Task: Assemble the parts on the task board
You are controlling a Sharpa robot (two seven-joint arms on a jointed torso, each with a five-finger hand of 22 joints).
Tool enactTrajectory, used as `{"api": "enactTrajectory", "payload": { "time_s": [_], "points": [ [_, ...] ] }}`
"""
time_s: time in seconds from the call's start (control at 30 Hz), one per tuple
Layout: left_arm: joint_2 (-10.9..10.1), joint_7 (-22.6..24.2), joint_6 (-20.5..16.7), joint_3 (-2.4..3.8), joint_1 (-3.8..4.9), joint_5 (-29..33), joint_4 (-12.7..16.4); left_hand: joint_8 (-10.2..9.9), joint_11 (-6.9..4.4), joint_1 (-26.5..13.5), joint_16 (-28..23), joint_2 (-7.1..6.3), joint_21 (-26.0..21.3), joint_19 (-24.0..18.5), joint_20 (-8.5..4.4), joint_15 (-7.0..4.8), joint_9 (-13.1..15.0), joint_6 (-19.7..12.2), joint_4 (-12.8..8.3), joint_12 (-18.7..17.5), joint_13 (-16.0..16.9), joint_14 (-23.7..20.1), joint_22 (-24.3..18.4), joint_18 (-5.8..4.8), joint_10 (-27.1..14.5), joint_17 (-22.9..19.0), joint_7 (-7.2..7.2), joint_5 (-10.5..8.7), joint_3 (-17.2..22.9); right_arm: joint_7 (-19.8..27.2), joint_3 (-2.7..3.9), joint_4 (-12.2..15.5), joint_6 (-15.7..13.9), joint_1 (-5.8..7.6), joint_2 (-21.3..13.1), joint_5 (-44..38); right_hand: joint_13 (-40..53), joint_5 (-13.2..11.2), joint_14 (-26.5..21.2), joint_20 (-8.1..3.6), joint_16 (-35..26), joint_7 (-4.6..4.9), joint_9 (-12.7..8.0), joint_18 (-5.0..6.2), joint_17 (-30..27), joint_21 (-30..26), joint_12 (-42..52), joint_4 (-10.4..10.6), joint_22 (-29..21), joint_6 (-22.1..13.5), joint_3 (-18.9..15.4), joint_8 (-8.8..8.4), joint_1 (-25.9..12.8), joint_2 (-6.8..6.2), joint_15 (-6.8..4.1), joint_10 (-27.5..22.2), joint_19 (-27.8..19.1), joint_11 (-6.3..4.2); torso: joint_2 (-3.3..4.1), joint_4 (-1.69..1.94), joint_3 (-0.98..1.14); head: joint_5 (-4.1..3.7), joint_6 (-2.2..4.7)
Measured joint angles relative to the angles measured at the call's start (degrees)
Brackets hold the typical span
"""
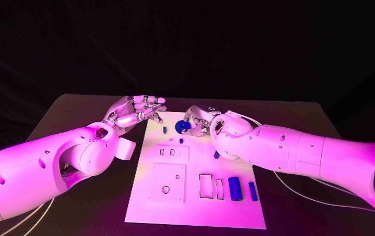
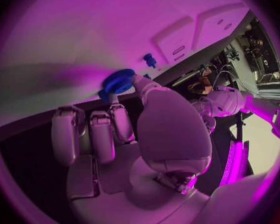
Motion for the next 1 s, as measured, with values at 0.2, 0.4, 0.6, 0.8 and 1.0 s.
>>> {"api": "enactTrajectory", "payload": {
  "time_s": [0.2,0.4,0.6,0.8,1.0],
  "points": [
    [0.00,0.00,0.00,0.00,0.00,0.00,-0.03,0.00,0.00,0.00,0.00,0.00,0.00,0.00,0.00,0.00,0.00,0.00,0.00,0.00,0.00,0.00,0.00,0.01,0.00,0.00,0.00,0.00,0.00,-0.14,0.06,0.12,0.13,0.01,-0.29,0.07,0.00,0.00,0.00,-0.09,0.00,-0.08,-0.06,0.00,0.00,0.00,0.00,0.25,0.00,0.07,0.03,0.00,-0.22,0.22,0.00,0.00,0.09,0.00,0.00,0.00,0.01,-0.01,0.07],
    [-0.01,-0.01,0.00,0.00,0.00,0.00,-0.05,0.00,0.00,0.00,0.00,0.00,0.00,0.00,0.00,0.00,-0.01,0.00,0.00,0.00,-0.01,0.00,-0.01,0.00,0.00,-0.01,0.00,0.00,0.00,-0.09,0.08,0.89,0.17,0.01,-1.13,0.32,-0.01,0.00,0.00,-0.09,0.00,-0.08,-0.15,0.00,-0.01,0.00,0.24,0.29,-0.01,0.07,0.07,-0.02,-0.23,0.23,0.00,0.00,0.09,0.00,0.00,-0.01,0.01,-0.01,0.10],
    [-0.10,-0.01,0.00,-0.01,-0.01,0.00,-0.12,0.00,0.00,0.00,0.00,0.00,0.00,0.00,0.00,0.00,-0.01,0.00,0.00,0.00,-0.01,0.00,-0.01,0.00,0.00,-0.01,0.00,0.00,0.00,0.64,-0.06,3.28,-0.94,-0.13,-3.83,1.11,-0.01,0.00,0.00,-0.09,0.00,-0.07,-0.03,-0.01,-0.01,0.04,0.31,0.45,-0.01,0.08,-0.09,0.01,-0.23,0.23,0.00,0.20,0.09,-0.20,-0.01,-0.12,0.03,0.00,0.19],
    [-0.23,-0.01,0.00,-0.01,-0.01,0.00,-0.35,0.00,0.00,0.01,0.00,0.00,0.00,0.00,0.00,0.00,-0.01,0.00,0.00,0.00,-0.01,0.00,-0.01,0.00,0.00,-0.01,0.00,0.00,0.00,5.90,-0.08,7.99,-5.30,0.78,-9.84,5.84,-0.01,0.00,0.00,-0.09,0.00,0.05,-0.32,-0.01,-0.02,0.00,0.66,-0.98,-0.02,-0.04,0.93,-0.03,2.38,0.48,-0.01,0.39,0.09,-0.02,-0.15,-0.31,0.05,-0.02,0.27],
    [-0.35,0.01,0.00,-0.02,-0.02,0.00,-0.70,0.00,0.15,0.01,0.00,0.00,0.00,0.00,0.00,0.00,-0.01,0.00,0.00,0.00,-0.02,0.00,0.00,0.01,-0.14,-0.01,0.00,0.00,0.00,11.03,0.14,13.16,-7.02,2.33,-16.31,11.78,-0.02,0.00,0.00,-0.09,0.00,0.11,-0.37,0.00,-0.02,0.00,0.66,-1.47,-0.02,-0.10,1.06,-0.27,3.20,0.12,-0.01,0.39,0.09,-0.02,-0.41,-0.81,0.26,0.10,0.31]
  ]
}}
